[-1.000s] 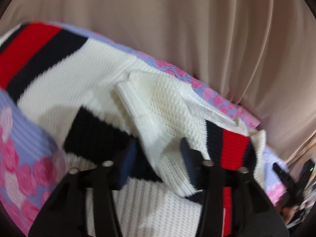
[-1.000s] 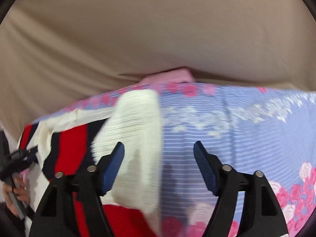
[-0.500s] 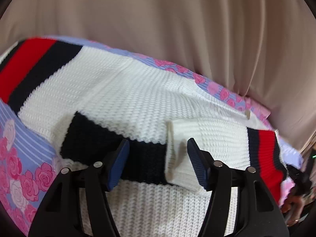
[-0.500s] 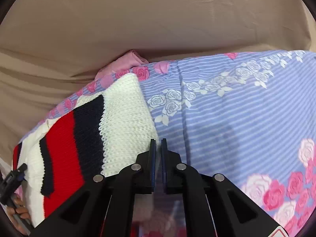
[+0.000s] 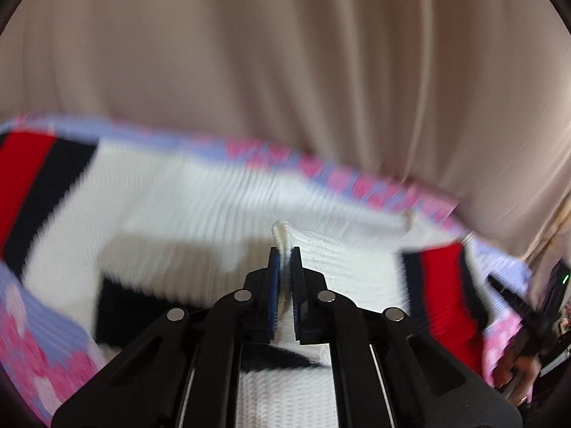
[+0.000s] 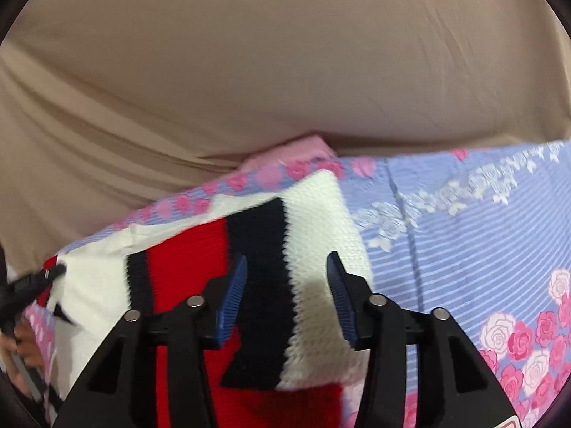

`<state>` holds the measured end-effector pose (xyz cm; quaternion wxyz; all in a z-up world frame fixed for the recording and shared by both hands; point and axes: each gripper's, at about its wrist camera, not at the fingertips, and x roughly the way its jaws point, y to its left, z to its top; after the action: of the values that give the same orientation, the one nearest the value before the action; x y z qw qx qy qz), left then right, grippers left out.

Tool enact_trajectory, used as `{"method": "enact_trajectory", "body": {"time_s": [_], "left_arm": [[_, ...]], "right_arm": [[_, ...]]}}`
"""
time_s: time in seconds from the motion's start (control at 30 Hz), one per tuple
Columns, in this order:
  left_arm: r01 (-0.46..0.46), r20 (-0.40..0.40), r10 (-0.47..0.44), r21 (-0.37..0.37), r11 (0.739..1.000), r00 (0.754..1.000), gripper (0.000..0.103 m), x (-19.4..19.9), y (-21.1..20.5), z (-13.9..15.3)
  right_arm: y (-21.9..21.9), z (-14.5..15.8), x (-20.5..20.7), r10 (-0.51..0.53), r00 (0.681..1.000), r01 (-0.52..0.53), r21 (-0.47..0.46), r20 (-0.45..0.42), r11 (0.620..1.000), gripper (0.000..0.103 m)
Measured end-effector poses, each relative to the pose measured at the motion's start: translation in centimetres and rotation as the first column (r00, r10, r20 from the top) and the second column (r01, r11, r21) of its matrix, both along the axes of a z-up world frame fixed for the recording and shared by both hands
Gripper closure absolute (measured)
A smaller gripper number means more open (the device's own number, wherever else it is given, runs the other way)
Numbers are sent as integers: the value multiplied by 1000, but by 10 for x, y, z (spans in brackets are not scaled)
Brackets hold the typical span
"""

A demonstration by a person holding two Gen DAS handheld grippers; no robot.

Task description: Fold small clothes

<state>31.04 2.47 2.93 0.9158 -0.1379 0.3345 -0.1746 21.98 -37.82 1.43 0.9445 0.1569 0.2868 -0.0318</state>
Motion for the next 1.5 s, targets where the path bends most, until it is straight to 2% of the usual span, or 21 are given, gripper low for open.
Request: {"method": "enact_trajectory", "body": {"time_s": [0.07, 0.13, 0.17, 0.23, 0.33, 0.4, 0.47, 0.57, 0.63, 0.7, 0.77, 0.9, 1.0, 1.03, 1.1, 1.13, 1.17, 1.2, 1.3, 1.4, 1.5], "left_arm": [[-17, 31, 17, -23, 1000, 999, 98, 1, 10, 9], [-51, -4, 51, 14, 999, 999, 98, 12, 13, -3], [-59, -37, 60, 40, 997, 998, 98, 18, 13, -15], [-64, -127, 74, 82, 995, 989, 97, 31, 15, -47], [-62, -94, 64, 19, 998, 994, 96, 27, 21, -54], [-71, -101, 71, 5, 997, 992, 95, 27, 22, -56], [-77, -101, 75, -11, 997, 992, 94, 23, 25, -55], [-110, -104, 99, -107, 988, 990, 76, 1, 59, -44], [-189, -94, 177, -139, 972, 980, 38, -17, 99, -34], [-299, -97, 287, -146, 943, 953, 29, -29, 153, -29], [-409, -115, 395, -138, 902, 911, 27, -32, 207, -28], [-607, -227, 567, -188, 772, 792, 27, -23, 318, -45], [-712, -303, 645, -262, 652, 702, 28, -14, 385, -63], [-729, -318, 656, -305, 613, 685, 30, -11, 404, -69], [-739, -323, 666, -338, 583, 672, 36, -8, 417, -72], [-732, -314, 663, -339, 590, 680, 53, -3, 417, -70], [-707, -301, 640, -335, 623, 707, 65, 4, 413, -66], [-681, -293, 615, -327, 655, 732, 91, 10, 407, -61], [-635, -202, 603, -273, 722, 772, 96, 12, 378, -24], [-481, 5, 490, -185, 857, 872, 96, 1, 291, 47], [-284, 134, 300, -125, 951, 945, 96, -15, 189, 97]], "right_arm": [[12, -1, 1, 42, 999, -43, -49, -11, 998, 78], [14, -27, 25, 29, 986, -47, -106, -163, 993, 103], [9, -38, 33, 18, 979, -38, -93, -204, 995, 103], [-2, -31, 25, 13, 986, -15, -9, -164, 1000, 103], [-4, -17, 11, -4, 996, 2, -18, -95, 1000, 103], [-9, -39, 24, -16, 981, 8, -42, -195, 999, 103], [-9, -30, 16, -34, 983, 28, -38, -181, 999, 103], [15, -5, -14, -38, 989, 25, -93, -140, 995, 92], [35, -2, -37, 15, 992, -29, -110, -129, 994, 87], [62, -7, -64, 97, 986, -112, -99, -139, 989, 78], [85, -21, -86, 177, 971, -189, -66, -159, 980, 68], [127, -48, -107, 231, 951, -253, -90, -208, 963, 65], [138, -42, -113, 235, 956, -264, -169, -175, 949, 40], [137, -43, -112, 234, 954, -265, -165, -185, 950, 40], [129, -46, -104, 215, 954, -248, -144, -211, 958, 40], [129, -48, -103, 212, 953, -244, -130, -216, 961, 40], [128, -49, -100, 208, 955, -236, -114, -213, 965, 40], [129, -49, -106, 204, 957, -230, -107, -208, 967, 40], [129, -51, -109, 197, 960, -220, -101, -201, 970, 40], [130, -52, -110, 194, 961, -216, -100, -199, 971, 40], [128, -52, -111, 194, 962, -213, -81, -190, 974, 40]]}}
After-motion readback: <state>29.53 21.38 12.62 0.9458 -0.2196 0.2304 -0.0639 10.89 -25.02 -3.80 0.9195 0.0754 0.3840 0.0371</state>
